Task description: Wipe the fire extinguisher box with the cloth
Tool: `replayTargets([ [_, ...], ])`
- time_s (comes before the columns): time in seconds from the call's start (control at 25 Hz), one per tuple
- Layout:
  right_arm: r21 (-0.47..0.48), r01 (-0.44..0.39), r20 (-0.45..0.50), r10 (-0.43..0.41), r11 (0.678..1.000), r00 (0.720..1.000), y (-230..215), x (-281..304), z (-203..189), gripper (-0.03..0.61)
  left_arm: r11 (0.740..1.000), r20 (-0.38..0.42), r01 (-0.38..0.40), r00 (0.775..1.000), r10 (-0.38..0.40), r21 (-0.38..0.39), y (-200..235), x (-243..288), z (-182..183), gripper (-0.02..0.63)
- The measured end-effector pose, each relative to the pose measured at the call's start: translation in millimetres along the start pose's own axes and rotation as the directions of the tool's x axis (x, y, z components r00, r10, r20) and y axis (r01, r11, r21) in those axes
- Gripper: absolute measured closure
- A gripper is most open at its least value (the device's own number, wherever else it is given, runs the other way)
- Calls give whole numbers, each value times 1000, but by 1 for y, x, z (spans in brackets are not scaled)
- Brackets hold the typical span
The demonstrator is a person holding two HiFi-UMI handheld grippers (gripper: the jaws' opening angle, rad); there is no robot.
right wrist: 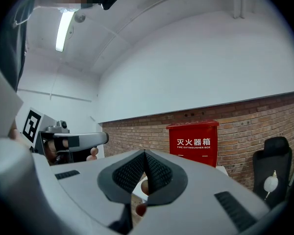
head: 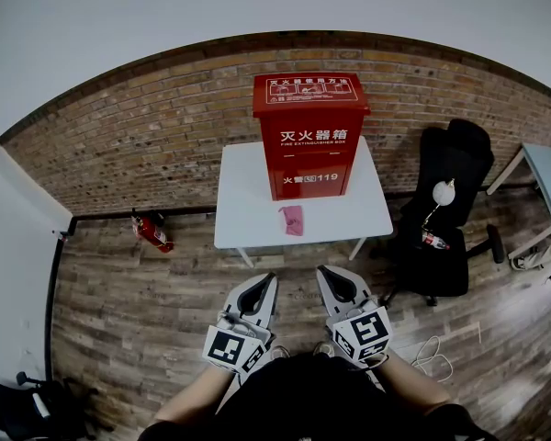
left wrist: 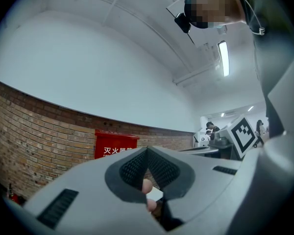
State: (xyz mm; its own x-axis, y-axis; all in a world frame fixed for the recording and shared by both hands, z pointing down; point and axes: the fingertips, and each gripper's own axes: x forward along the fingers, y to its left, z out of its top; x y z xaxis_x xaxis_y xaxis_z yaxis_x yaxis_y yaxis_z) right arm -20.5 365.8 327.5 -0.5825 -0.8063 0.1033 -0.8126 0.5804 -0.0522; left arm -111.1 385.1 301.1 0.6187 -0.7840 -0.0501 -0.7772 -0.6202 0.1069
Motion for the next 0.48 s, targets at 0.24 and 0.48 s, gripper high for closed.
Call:
replayTargets([
  [0.24,20,1,-9,-1,1000,1000,-3,-1,-4,561,1000,-14,-20,1000,20,-22,6,0,-5,592],
  [0.48,26,-3,-17,4,1000,1000,-1,2,-9,561,999,-12,-35,999,34,-33,13,1,-8,592],
])
